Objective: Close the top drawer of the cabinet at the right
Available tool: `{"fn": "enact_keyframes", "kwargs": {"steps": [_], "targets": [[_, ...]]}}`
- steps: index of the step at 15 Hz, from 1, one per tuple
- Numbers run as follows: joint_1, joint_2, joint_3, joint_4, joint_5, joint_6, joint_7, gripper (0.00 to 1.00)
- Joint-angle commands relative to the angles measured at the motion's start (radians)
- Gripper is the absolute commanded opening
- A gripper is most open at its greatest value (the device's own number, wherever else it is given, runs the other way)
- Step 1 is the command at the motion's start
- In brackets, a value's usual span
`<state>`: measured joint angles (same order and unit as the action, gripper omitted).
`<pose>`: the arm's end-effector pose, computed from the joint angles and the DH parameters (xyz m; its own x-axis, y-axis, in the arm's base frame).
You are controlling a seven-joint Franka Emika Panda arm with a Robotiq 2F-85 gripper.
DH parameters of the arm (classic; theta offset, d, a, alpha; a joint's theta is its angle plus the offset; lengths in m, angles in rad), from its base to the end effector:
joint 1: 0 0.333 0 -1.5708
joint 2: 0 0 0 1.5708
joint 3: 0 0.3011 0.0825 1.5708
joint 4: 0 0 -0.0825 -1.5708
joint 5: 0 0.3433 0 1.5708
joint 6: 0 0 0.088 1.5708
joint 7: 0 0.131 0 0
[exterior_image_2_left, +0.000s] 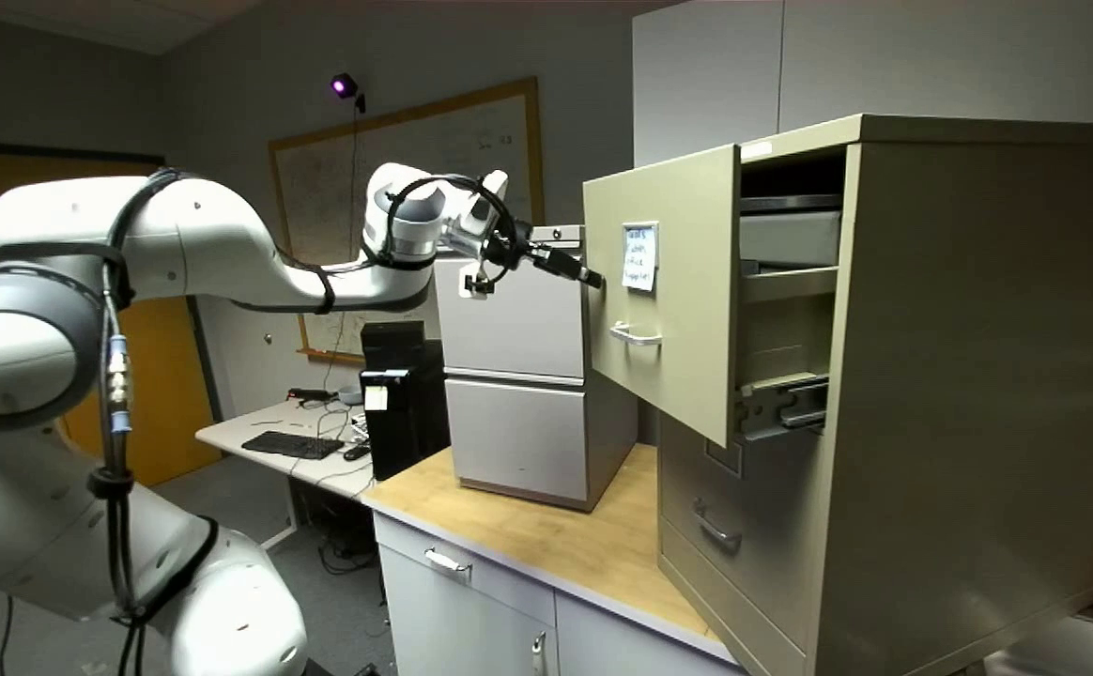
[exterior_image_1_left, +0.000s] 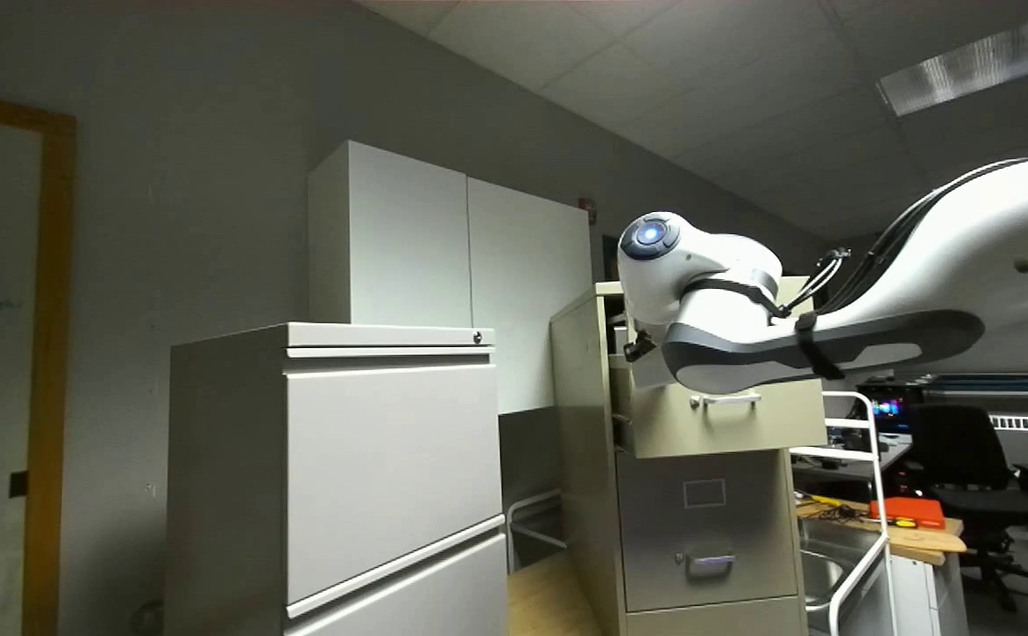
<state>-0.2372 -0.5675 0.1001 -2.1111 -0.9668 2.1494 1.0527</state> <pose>0.3863 -0.0912 0.6934 0.3544 -0.2801 0.8922 -0.8232 -0.5460 0.1556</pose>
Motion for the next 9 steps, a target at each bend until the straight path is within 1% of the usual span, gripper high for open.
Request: {"fn": "enact_keyframes", "kwargs": {"steps": [1,5,9], "targets": [[0.021,0.213,-0.07,0.167,-0.004,0.047,0.0,0.0],[0.046,0.322,-0.132,0.264,0.054,0.073,-0.033,0.0],[0.057,0.409,-0.172,0.352,0.115,0.085,-0.063,0.0]]}}
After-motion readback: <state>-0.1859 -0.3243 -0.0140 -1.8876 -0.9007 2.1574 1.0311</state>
